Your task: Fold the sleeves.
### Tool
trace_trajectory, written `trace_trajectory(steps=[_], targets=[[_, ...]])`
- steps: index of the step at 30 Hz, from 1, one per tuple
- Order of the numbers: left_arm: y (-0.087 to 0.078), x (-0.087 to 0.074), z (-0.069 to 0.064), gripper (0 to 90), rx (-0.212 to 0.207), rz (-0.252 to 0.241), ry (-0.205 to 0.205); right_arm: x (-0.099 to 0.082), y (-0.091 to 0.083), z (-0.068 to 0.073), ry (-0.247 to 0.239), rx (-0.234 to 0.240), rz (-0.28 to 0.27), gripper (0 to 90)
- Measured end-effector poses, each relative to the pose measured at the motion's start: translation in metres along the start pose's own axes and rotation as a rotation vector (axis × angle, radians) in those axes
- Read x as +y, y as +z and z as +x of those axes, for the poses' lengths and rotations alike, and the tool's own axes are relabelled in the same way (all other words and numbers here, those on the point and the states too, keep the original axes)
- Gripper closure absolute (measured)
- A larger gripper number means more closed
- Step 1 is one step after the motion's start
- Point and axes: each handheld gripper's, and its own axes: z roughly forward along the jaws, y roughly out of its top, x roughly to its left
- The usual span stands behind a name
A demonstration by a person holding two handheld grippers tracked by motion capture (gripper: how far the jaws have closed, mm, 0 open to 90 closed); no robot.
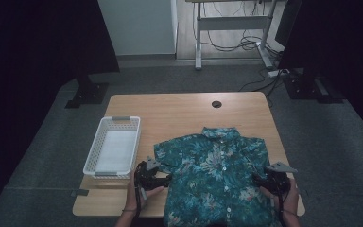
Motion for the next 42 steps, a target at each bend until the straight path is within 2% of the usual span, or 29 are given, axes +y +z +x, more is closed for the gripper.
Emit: trace_trajectory(steps=[4, 9, 16, 23, 27, 29, 33, 42], targets=[[0.001, 0.009, 0.001, 24.3, -0.002, 0.000, -0.008, -0.001, -0.001, -0.002, 0.016, 0.008, -0.006, 43.0], [0.000, 0.025, -0.005, 24.4, -0.002, -0.014, 0.021, -0.004, -0.005, -0.004, 0.027, 0.009, -0.009, 43.0], [0.001, 0.032, -0.006, 24.5, -0.014, -0.017, 0.028, -0.002, -0.005, -0.001, 0.030, 0.008, 0.001, 37.3], [0.004, 0.032, 0.000, 24.7, -0.014, -0.011, 0.009, 0.006, -0.010, 0.013, 0.000, 0.023, -0.031, 36.1], [0.004, 0.034, 0.004, 24.8, -0.010, -0.011, 0.003, 0.010, -0.010, 0.026, -0.022, 0.074, -0.033, 35.7], [0.004, 0.036, 0.005, 24.7, -0.006, -0.011, 0.001, 0.013, -0.010, 0.034, -0.051, 0.083, -0.034, 35.5], [0.003, 0.038, 0.006, 24.8, 0.001, -0.015, 0.002, 0.015, -0.008, 0.046, -0.076, 0.103, -0.031, 34.7], [0.006, 0.039, 0.010, 24.9, 0.007, -0.008, -0.004, 0.014, -0.002, 0.055, -0.092, 0.114, -0.018, 34.3]])
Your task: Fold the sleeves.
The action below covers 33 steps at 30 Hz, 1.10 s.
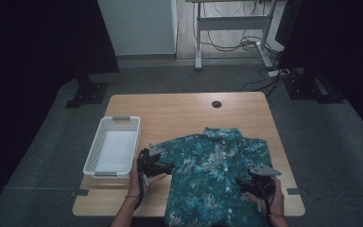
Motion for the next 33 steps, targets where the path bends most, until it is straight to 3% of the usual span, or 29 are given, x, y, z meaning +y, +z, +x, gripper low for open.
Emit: trace_trajectory(steps=[10, 18, 33], targets=[[0.003, 0.001, 0.008, 25.2, 0.012, -0.008, -0.033, -0.001, 0.007, 0.006, -0.023, 0.011, 0.024, 33.3], [0.005, 0.001, 0.010, 24.9, 0.022, -0.002, -0.034, -0.005, 0.012, 0.005, -0.019, 0.010, 0.056, 33.0], [0.010, 0.000, 0.019, 24.3, 0.028, 0.007, -0.073, -0.007, 0.010, 0.002, -0.029, -0.001, 0.053, 33.2]])
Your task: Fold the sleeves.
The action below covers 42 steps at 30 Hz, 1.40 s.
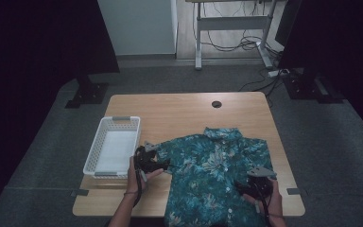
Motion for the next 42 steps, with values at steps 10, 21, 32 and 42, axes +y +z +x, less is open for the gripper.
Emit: trace_trajectory(steps=[10, 21, 32, 42], targets=[[0.006, 0.004, 0.001, 24.3, 0.007, 0.007, -0.007, -0.002, -0.002, -0.002, -0.002, 0.005, -0.002, 34.0], [0.018, 0.004, 0.001, 24.2, 0.008, 0.020, -0.018, -0.008, -0.008, -0.007, 0.004, 0.000, -0.006, 34.5], [0.026, 0.002, 0.004, 24.1, 0.005, 0.021, -0.020, -0.010, -0.010, -0.010, 0.004, 0.000, -0.009, 34.6], [0.035, 0.000, 0.007, 23.5, 0.014, 0.021, -0.027, -0.011, -0.011, -0.010, 0.004, 0.000, -0.008, 34.6]])
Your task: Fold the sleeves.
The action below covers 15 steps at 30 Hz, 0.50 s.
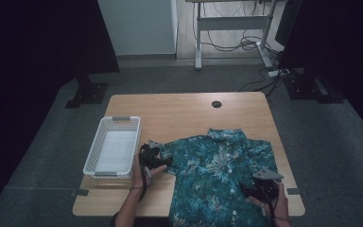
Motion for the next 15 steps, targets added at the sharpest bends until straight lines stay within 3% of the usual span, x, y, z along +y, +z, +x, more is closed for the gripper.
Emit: trace_trajectory(steps=[15], targets=[[0.0073, 0.0020, 0.0038, 22.7, 0.019, -0.009, -0.006, -0.0049, -0.0051, -0.0043, 0.014, -0.011, -0.004, 35.4]])
